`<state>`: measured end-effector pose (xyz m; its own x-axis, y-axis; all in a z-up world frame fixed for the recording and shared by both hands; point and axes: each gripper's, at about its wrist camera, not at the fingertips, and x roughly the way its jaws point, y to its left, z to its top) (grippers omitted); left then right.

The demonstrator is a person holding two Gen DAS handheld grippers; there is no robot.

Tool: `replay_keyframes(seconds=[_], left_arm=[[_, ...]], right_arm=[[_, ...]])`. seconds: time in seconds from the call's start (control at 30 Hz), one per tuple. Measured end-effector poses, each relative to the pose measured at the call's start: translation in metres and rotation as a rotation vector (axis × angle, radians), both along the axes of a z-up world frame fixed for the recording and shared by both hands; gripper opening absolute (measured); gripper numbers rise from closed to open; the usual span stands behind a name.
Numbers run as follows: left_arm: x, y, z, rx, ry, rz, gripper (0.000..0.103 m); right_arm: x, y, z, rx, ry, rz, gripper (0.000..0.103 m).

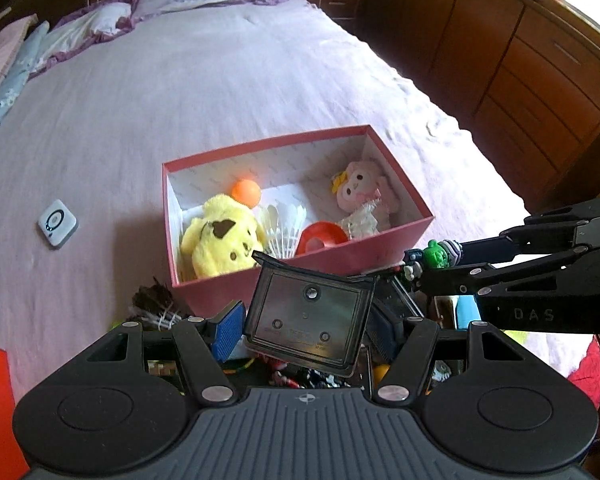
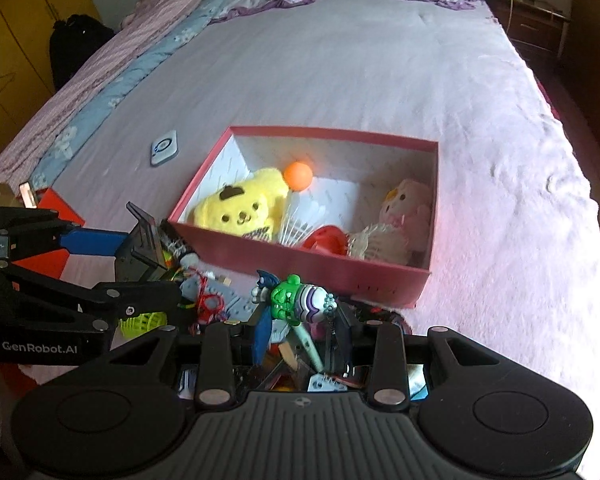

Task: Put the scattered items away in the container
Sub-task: 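Carry the case in left tool and figure in right tool to box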

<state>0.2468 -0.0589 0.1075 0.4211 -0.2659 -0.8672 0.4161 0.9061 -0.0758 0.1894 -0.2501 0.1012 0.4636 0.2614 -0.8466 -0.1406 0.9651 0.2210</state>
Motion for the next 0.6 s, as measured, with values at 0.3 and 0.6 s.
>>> replay_keyframes(seconds=[0.3, 0.6], left_arm=[[0.031, -0.007, -0.001, 0.000, -0.001, 0.003, 0.065], [0.064, -0.014, -0.012, 0.013, -0.001, 0.002, 0.065]], right_arm=[[0.030, -0.009, -0.003, 0.022, 0.003, -0.035, 0.036], [0.054, -0.016, -0.015, 0.036, 0.021, -0.063, 0.036]])
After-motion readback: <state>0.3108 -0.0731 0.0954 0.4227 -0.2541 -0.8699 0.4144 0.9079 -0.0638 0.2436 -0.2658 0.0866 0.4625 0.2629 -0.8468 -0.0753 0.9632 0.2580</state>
